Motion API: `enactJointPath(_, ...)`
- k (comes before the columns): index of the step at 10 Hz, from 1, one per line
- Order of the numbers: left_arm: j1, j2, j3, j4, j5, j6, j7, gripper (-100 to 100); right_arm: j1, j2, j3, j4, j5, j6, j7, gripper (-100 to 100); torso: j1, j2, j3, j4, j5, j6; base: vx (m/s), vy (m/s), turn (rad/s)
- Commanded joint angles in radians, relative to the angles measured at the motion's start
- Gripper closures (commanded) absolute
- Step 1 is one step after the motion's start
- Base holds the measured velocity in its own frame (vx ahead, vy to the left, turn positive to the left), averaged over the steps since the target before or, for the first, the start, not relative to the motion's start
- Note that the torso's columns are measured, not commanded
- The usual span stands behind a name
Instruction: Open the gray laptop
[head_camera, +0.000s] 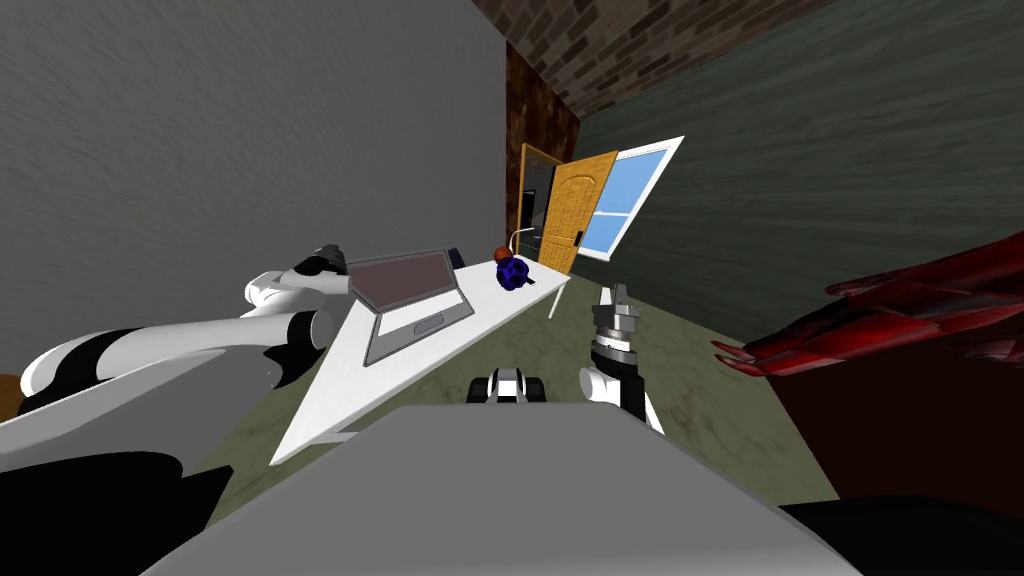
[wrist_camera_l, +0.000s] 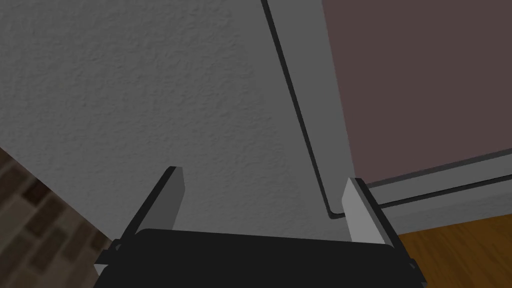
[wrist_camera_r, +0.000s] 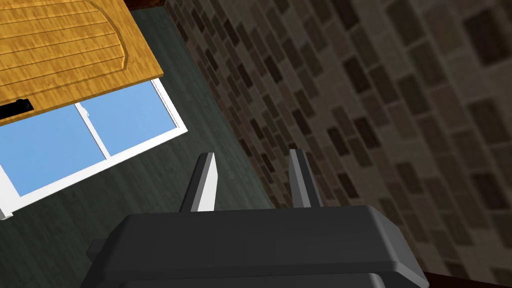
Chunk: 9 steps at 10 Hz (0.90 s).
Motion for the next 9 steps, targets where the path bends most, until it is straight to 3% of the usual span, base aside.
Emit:
enactJointPath(1, -0.044, 0.009, 0.000, 0.015, 0.033, 0.059, 0.005, -100, 0.000, 0.000, 0.000, 0.000, 0.000, 0.000, 0.000, 0, 0.000, 0.000, 0.000, 0.000, 0.000, 0.000, 0.060, -0.068, 0.022)
enactJointPath(9, -0.161, 0.016, 0.010, 0.040, 0.136, 0.261, 0.017, -100, 0.000, 0.000, 0.000, 0.000, 0.000, 0.000, 0.000, 0, 0.001, 0.001, 0.001, 0.000, 0.000, 0.000, 0.068, -0.086, 0.019)
